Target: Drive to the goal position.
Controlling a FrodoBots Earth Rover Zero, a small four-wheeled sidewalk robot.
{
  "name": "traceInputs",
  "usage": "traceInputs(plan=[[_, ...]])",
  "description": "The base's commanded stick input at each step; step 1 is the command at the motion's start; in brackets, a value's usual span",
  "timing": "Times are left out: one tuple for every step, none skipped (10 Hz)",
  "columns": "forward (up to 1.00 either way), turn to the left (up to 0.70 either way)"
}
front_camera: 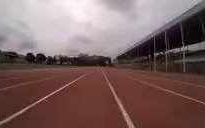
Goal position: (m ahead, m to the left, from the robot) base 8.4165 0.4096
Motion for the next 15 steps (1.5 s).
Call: traceInputs(plan=[[0.70, 0.00], [0.70, 0.00], [0.70, 0.00], [0.70, -0.05], [0.70, -0.24], [0.70, -0.35], [0.70, -0.35], [0.70, -0.35], [0.70, -0.35], [0.70, -0.35], [0.70, -0.35], [0.70, -0.35], [0.70, -0.35], [0.70, -0.35], [0.70, -0.35]])
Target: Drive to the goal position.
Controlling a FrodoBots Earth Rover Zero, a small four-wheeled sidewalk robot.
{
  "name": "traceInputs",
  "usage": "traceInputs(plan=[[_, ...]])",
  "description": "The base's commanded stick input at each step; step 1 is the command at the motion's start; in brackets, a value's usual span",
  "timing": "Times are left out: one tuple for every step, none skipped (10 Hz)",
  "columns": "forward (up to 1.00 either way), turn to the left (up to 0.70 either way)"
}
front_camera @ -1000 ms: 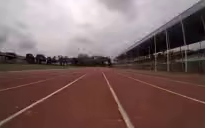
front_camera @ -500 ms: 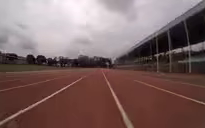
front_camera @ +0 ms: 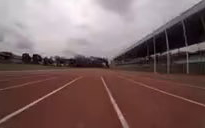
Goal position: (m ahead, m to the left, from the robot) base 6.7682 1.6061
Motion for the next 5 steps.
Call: traceInputs(plan=[[0.70, -0.35], [0.70, -0.35], [0.70, -0.35], [0.70, -0.35], [0.70, -0.35]])
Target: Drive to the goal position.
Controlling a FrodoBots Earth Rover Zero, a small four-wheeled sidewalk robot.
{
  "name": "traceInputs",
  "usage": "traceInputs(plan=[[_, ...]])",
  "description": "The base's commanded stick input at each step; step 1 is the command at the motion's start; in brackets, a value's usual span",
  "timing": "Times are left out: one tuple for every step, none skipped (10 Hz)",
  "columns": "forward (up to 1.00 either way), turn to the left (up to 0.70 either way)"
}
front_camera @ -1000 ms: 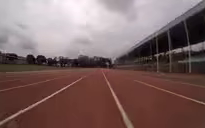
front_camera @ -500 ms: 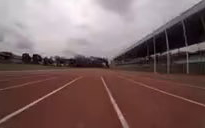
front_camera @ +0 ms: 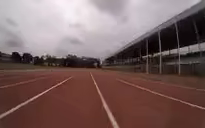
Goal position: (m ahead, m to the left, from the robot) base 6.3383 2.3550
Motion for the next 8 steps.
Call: traceInputs(plan=[[0.70, -0.35], [0.70, -0.35], [0.70, -0.35], [0.70, -0.35], [0.70, -0.35], [0.70, -0.35], [0.70, -0.35], [0.70, -0.35]])
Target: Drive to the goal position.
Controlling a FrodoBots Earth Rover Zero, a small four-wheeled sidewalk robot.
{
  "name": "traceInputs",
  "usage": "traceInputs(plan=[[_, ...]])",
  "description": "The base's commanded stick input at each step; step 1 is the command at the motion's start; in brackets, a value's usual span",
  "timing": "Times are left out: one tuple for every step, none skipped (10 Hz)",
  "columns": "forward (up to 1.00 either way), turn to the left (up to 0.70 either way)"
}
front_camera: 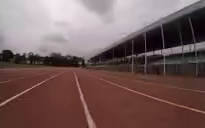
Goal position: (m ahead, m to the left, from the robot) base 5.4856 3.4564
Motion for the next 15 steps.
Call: traceInputs(plan=[[0.70, -0.35], [0.70, -0.35], [0.70, -0.35], [0.70, -0.35], [0.70, -0.34], [0.70, -0.30], [0.70, 0.00], [0.70, 0.00], [0.70, 0.00], [0.70, 0.00], [0.70, 0.00], [0.70, 0.00], [0.70, 0.00], [0.70, 0.00], [0.70, 0.00]])
